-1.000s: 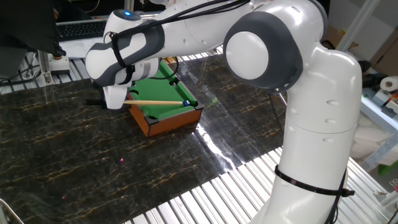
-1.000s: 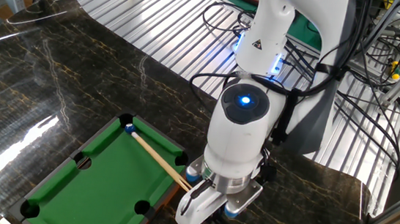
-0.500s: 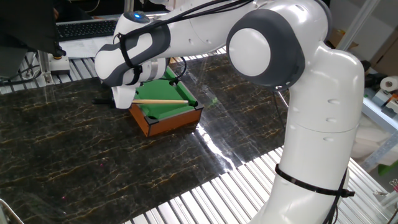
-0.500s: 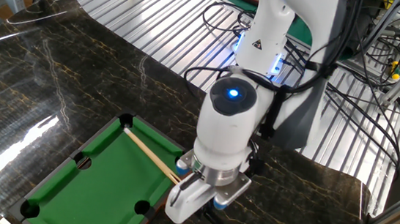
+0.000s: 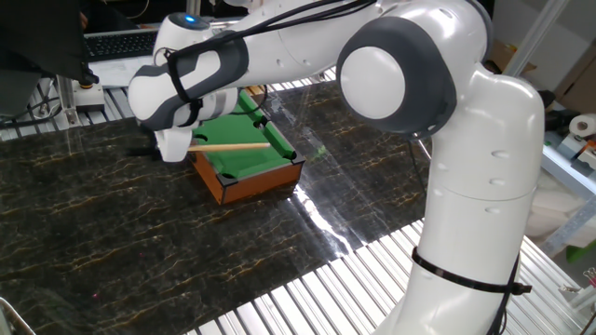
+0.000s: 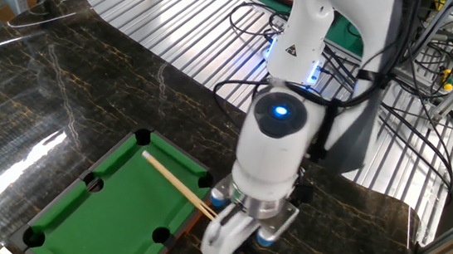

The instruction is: Hit the pool ball

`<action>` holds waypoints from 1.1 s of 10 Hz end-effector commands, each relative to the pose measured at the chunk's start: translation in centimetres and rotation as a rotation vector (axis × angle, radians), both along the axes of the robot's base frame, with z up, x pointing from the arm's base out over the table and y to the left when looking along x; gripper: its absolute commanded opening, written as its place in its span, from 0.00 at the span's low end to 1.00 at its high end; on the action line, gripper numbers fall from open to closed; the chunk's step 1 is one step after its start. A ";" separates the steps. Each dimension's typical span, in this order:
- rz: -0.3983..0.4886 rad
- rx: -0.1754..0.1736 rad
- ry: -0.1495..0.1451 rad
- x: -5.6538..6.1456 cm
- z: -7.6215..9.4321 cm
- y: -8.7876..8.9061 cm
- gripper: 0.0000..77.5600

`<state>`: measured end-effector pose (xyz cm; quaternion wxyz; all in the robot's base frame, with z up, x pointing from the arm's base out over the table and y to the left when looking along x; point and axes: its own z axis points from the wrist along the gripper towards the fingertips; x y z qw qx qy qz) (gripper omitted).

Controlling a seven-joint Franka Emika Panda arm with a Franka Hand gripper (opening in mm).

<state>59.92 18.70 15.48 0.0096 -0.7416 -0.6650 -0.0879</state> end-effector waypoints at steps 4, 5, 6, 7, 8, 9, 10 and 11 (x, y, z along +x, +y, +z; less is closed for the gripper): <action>0.545 -0.102 -0.040 0.0 1.9 1.1 0.01; 0.701 -0.140 -0.006 -0.3 2.2 0.0 0.01; 0.818 -0.128 -0.009 -0.5 2.4 -1.1 0.01; 0.953 -0.131 0.002 -0.8 2.7 -2.4 0.01; 1.061 -0.131 0.007 -1.2 2.9 -3.7 0.01; 1.157 -0.137 0.018 -1.5 3.2 -4.9 0.01; 1.230 -0.133 0.018 -1.8 3.7 -5.7 0.01; 1.264 -0.134 0.019 -1.9 3.9 -6.0 0.01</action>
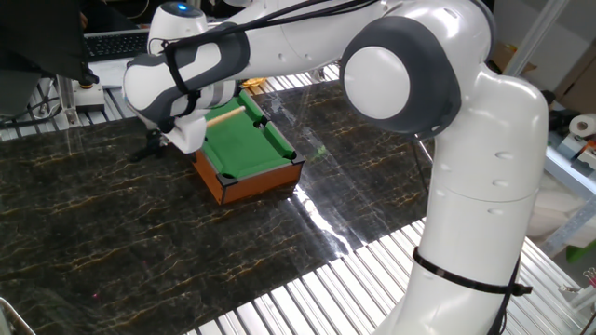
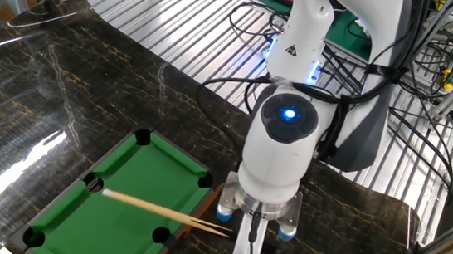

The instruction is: Hit the pool ball

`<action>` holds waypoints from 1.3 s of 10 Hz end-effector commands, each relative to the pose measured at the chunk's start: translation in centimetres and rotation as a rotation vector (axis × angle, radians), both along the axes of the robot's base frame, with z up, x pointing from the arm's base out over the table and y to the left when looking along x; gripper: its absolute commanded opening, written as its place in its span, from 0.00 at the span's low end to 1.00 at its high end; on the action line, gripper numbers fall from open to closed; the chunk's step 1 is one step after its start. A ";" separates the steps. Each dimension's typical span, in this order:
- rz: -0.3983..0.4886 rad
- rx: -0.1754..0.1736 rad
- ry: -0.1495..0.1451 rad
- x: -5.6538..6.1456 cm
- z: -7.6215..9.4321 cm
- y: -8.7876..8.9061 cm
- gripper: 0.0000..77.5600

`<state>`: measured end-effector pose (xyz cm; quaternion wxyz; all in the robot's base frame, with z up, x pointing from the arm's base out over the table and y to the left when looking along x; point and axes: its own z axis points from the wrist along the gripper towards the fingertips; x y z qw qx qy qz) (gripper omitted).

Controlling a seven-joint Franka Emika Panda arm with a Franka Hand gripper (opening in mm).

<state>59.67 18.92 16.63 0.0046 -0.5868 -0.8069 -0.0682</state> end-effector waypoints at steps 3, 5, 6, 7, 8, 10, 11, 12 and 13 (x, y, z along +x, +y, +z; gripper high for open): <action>0.961 -0.141 0.048 -1.7 3.4 -6.7 0.01; 1.057 -0.152 0.052 -1.5 3.8 -7.2 0.01; 1.086 -0.159 0.054 -1.4 4.0 -7.4 0.01; 1.121 -0.168 0.055 -1.3 4.0 -7.7 0.01; 1.178 -0.186 0.065 -1.1 4.2 -8.1 0.01; 1.247 -0.206 0.079 -0.7 4.4 -8.7 0.01; 1.286 -0.216 0.084 -0.6 4.5 -9.2 0.01; 1.302 -0.216 0.084 -0.5 4.5 -9.4 0.01; 1.328 -0.231 0.089 -0.6 4.4 -9.5 0.01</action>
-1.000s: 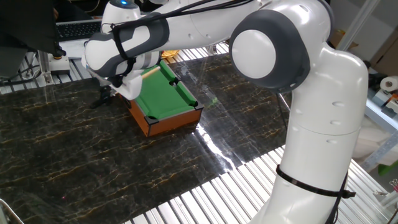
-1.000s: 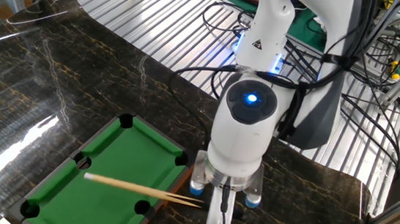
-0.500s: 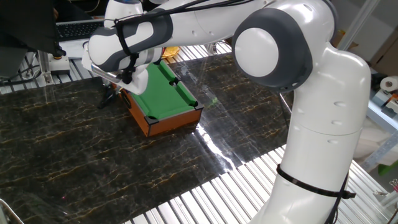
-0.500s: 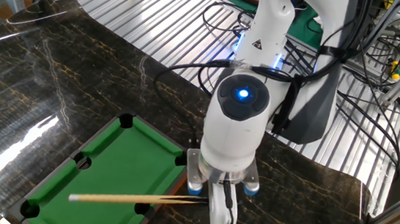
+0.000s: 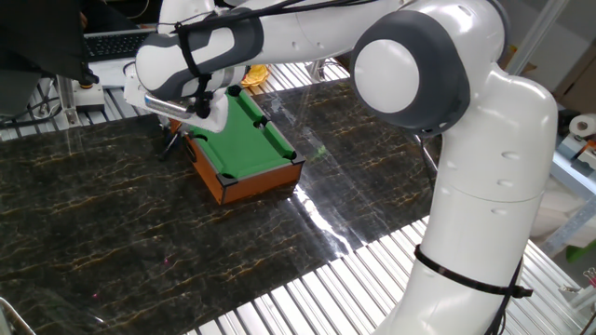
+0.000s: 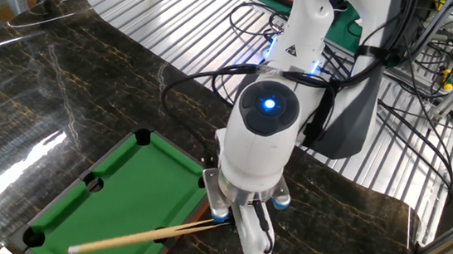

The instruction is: Hit the pool ball

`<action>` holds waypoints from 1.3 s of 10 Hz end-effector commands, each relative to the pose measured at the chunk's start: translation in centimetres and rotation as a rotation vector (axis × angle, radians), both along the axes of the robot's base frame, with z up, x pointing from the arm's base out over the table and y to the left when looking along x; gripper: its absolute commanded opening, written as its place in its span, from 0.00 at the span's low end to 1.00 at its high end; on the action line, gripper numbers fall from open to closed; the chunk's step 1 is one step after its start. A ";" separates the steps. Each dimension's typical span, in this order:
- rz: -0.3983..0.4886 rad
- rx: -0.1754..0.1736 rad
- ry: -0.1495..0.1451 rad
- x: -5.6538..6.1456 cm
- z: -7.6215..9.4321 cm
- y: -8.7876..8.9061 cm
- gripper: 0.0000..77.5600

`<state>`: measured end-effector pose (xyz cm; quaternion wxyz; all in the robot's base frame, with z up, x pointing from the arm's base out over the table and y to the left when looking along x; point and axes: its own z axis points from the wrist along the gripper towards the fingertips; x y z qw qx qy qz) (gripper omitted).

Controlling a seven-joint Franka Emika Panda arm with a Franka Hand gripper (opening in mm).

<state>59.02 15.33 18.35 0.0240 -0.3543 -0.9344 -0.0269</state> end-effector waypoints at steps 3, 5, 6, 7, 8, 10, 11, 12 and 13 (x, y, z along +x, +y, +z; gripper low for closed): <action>0.867 -0.160 0.025 -0.1 2.4 -6.6 0.01; 0.882 -0.178 0.035 -0.2 2.2 -6.9 0.01; 0.873 -0.176 0.036 -0.3 2.1 -7.2 0.01; 0.868 -0.177 0.039 -0.3 2.1 -7.5 0.01; 0.866 -0.177 0.041 -0.3 2.0 -7.8 0.01; 0.864 -0.173 0.048 -0.4 1.9 -8.2 0.01; 0.848 -0.171 0.053 -0.5 1.8 -8.5 0.01; 0.848 -0.171 0.054 -0.5 1.7 -8.6 0.01; 0.834 -0.166 0.060 -0.6 1.6 -9.1 0.01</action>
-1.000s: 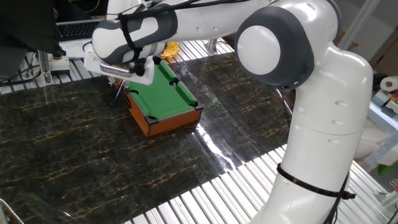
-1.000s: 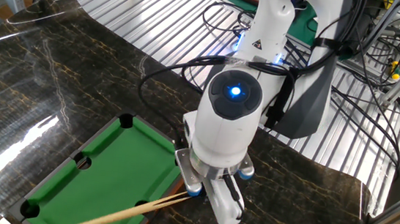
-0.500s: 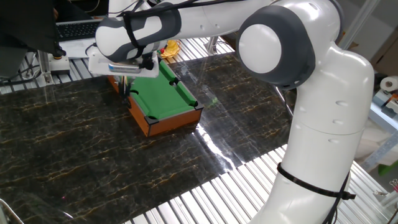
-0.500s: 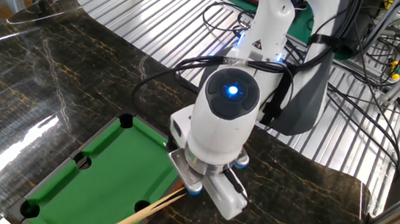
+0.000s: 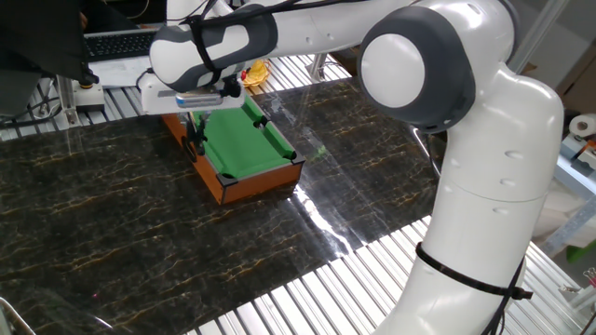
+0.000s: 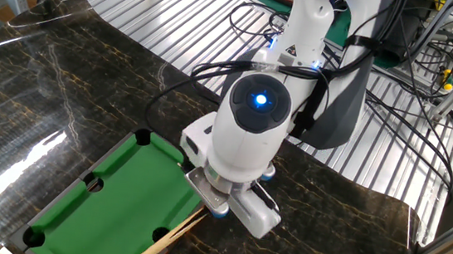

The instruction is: Hit the pool ball

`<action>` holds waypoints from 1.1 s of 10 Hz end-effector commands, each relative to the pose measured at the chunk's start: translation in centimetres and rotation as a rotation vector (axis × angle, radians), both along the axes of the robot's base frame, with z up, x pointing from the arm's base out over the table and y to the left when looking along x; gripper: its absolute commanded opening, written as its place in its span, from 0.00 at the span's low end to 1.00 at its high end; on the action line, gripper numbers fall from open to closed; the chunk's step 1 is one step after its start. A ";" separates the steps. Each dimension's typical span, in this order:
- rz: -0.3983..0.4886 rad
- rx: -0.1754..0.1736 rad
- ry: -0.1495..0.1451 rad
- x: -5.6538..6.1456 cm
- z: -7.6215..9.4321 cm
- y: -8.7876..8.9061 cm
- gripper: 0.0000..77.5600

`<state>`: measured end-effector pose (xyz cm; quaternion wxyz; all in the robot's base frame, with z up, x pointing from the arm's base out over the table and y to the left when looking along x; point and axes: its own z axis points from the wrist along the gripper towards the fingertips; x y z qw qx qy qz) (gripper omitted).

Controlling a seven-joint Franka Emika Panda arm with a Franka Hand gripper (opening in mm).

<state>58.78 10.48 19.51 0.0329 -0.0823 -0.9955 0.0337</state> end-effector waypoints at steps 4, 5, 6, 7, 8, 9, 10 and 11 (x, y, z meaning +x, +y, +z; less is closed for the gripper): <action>0.214 -0.052 0.045 -0.3 0.4 -4.8 0.01; 0.188 -0.047 0.065 -0.3 0.5 -4.9 0.01; 0.160 -0.029 0.074 -0.3 0.5 -5.0 0.01; 0.133 -0.009 0.073 -0.3 0.4 -5.1 0.01; 0.105 0.023 0.069 -0.3 0.4 -5.1 0.01; 0.090 0.036 0.069 -0.3 0.4 -5.1 0.01; 0.092 0.043 0.069 -0.3 0.5 -5.2 0.01; 0.111 0.041 0.070 -0.3 0.5 -5.3 0.01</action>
